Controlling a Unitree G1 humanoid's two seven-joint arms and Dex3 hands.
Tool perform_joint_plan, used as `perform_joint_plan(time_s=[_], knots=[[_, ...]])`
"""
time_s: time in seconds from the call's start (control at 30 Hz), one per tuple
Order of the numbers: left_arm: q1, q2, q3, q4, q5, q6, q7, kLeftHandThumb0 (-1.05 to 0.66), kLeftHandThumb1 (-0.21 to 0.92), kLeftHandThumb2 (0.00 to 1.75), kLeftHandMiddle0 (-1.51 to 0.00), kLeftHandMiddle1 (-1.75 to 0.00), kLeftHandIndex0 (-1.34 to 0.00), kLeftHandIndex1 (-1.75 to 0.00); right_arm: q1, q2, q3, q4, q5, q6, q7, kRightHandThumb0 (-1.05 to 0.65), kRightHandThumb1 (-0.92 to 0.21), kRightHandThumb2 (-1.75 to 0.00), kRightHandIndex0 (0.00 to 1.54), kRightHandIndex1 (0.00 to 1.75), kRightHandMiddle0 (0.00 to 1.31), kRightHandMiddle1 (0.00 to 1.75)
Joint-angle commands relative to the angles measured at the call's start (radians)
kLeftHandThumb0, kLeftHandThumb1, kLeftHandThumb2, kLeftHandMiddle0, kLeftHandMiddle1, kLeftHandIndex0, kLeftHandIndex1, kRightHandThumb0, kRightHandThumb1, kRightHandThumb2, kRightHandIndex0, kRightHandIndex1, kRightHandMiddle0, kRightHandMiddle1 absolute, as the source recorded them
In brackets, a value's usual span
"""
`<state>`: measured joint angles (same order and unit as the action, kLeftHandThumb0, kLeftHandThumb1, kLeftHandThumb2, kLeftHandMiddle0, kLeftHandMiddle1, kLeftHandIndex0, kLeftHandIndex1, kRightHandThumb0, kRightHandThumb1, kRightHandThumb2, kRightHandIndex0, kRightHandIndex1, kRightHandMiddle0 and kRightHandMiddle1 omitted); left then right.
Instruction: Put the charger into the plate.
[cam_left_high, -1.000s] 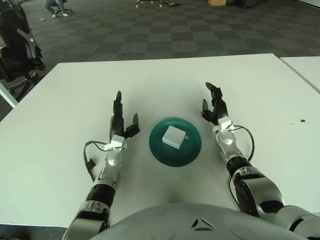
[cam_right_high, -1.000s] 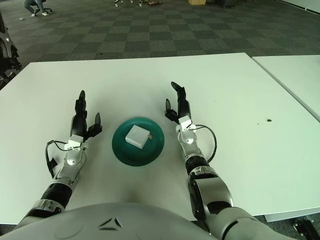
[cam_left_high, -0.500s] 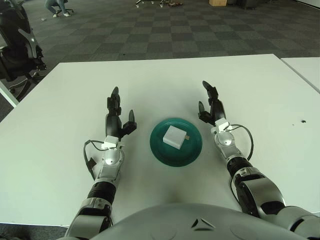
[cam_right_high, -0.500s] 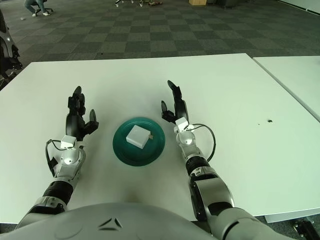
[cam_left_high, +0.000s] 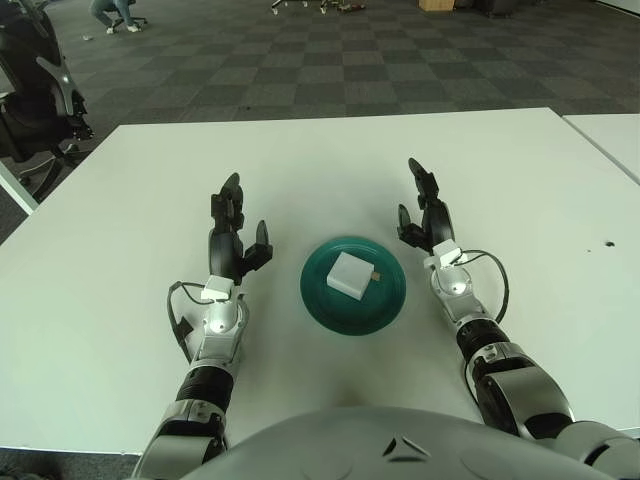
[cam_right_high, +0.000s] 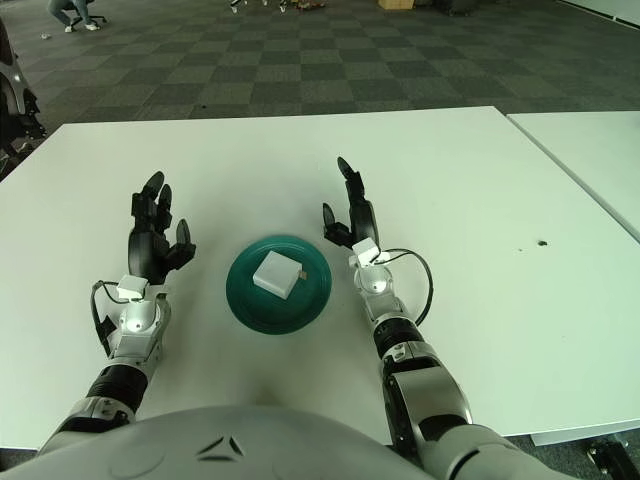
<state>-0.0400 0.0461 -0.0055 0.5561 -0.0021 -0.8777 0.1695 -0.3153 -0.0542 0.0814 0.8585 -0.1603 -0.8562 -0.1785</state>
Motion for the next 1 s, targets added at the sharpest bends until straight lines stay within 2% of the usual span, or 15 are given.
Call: perform_joint_plan(time_s=[0.0,0.1,0.17,0.33,0.43,0.57,0.7,0.97], knots=[[0.136,-0.071,-0.030,0.087,-0.043,0.049,-0.072,-0.85,0.92,0.91,-0.27,-0.03,0.00,-0.75,0.211,0.090,-0.031,0.075,0.129,0.140,0.115,-0.82,-0.92,-0.76,0.00,0.00,0.00,0.21],[0.135,-0.071,-0.024,0.074,-0.068,0.087,-0.101,-0.86,0.92,0.92,-0.27,-0.03,0.00,-0.73,0.180,0.118,-0.073,0.056,0.218,0.224,0.182,-0.79,-0.92,-0.71,0.00,0.00,0.00,0.23],[0.142,-0.072,-0.022,0.057,-0.080,0.105,-0.117,-0.87,0.92,0.93,-0.27,-0.03,0.00,-0.72,0.193,0.124,-0.077,0.025,0.235,0.248,0.196,-0.78,-0.92,-0.70,0.00,0.00,0.00,0.24],[0.150,-0.078,-0.012,-0.001,-0.154,0.231,-0.182,-0.85,0.92,0.95,-0.27,-0.02,0.00,-0.69,0.214,0.137,-0.089,-0.066,0.257,0.342,0.201,-0.76,-0.92,-0.65,0.00,0.00,0.00,0.19],[0.161,-0.085,-0.001,-0.046,-0.224,0.358,-0.235,-0.83,0.92,0.96,-0.28,-0.03,0.00,-0.68,0.218,0.127,-0.099,-0.100,0.263,0.462,0.202,-0.76,-0.92,-0.65,0.00,0.00,0.00,0.14],[0.176,-0.091,0.021,-0.099,-0.315,0.523,-0.308,-0.80,0.92,0.96,-0.28,-0.02,0.00,-0.65,0.223,0.123,-0.110,-0.129,0.266,0.560,0.202,-0.78,-0.92,-0.68,0.00,0.00,0.00,0.09],[0.193,-0.083,0.031,-0.147,-0.368,0.666,-0.345,-0.78,0.92,0.95,-0.26,-0.01,0.00,-0.51,0.225,0.124,-0.111,-0.154,0.262,0.637,0.191,-0.77,-0.92,-0.73,0.00,0.00,0.00,0.04],[0.206,-0.073,0.045,-0.160,-0.351,0.765,-0.336,-0.79,0.92,0.94,-0.21,0.00,0.00,-0.37,0.241,0.121,-0.106,-0.170,0.241,0.720,0.166,-0.76,-0.92,-0.76,0.00,0.00,0.00,0.00]])
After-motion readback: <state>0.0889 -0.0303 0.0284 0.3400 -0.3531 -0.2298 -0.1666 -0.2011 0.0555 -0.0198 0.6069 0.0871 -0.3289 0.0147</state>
